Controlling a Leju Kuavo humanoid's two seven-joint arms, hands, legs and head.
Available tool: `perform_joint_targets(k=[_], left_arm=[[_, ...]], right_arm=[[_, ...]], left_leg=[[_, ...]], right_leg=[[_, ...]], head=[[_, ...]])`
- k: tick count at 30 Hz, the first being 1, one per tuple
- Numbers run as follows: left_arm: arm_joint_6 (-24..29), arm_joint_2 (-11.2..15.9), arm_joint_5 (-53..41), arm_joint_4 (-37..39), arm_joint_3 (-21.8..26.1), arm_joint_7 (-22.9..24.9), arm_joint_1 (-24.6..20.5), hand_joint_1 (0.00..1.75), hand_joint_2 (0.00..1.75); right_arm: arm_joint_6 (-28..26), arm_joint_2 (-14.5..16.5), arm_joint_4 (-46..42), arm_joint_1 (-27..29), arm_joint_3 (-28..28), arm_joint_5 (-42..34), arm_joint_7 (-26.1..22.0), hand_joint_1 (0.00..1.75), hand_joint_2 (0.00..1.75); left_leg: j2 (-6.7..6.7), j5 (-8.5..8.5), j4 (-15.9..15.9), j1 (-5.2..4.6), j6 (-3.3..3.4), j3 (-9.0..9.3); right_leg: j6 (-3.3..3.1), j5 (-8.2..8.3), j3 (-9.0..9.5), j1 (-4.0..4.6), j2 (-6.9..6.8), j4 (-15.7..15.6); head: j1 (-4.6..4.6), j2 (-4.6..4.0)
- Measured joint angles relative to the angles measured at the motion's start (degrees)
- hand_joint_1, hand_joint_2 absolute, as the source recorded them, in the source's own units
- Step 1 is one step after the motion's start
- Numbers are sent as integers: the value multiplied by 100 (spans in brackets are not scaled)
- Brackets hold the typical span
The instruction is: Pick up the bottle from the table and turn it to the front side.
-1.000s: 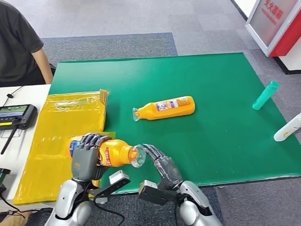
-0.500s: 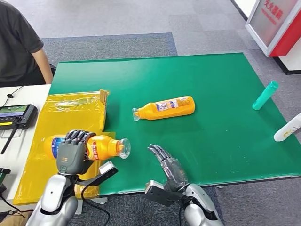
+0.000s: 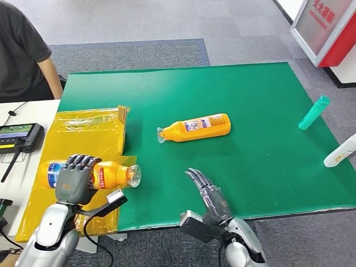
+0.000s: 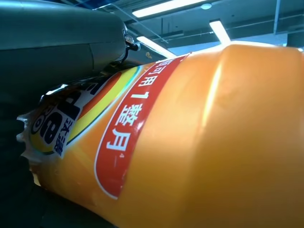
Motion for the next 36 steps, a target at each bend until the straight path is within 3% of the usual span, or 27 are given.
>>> perform_joint_targets(k=[18,36], left_arm=[[-187,171,137,458,327,-146,-59,175,175],[-450,-108,356,1353,267,-242,-1008,173,175]], right_arm=[[-73,-173,-310,389,-554,-240,-33,0,175],[37,-174,-307,341,-556,-293,-107,0,175]], left_leg=[[0,0,0,0,0,0],[0,2,0,-1,1,0]], right_leg=[[0,0,-1,-1,0,0],[4,5,-1,-1,0,-1]], head=[[-1,0],[0,0]])
